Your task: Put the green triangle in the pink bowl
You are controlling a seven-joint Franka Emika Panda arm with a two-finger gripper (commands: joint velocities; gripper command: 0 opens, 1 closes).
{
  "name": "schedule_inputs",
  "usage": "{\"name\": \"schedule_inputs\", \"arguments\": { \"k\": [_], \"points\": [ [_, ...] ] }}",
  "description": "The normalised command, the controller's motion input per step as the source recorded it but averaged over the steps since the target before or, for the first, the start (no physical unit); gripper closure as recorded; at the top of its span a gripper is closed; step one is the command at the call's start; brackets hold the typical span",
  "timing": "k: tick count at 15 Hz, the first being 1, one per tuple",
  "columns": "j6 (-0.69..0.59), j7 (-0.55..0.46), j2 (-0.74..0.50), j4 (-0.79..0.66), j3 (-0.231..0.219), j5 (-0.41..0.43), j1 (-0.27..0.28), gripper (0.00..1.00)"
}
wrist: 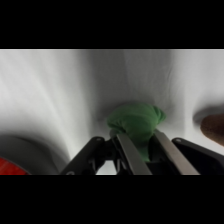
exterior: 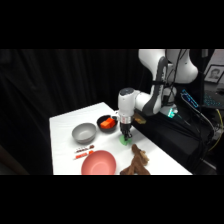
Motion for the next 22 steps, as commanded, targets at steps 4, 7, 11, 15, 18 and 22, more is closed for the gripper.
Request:
{"name": "schedule_inputs", "arguments": {
  "k": [4,7,11,15,18,22],
  "points": [
    [-0.17,0.16,-0.35,-0.15,-0.221,-0.203,0.201,0.94],
    [-0.28,0.19,-0.43,-0.15,-0.171,-0.27,0.13,0.94],
    [-0.32,0.18,-0.47,-0.15,-0.033,-0.27,0.01,0.94],
    [-0.39,0.08,-0.54,-0.14,0.13,-0.16,-0.144,0.93],
    [-0.4,-0.06,-0.52,-0.09,0.2,-0.006,-0.214,0.93],
    [-0.36,-0.15,-0.42,-0.02,0.173,0.099,-0.194,0.93]
  ]
}}
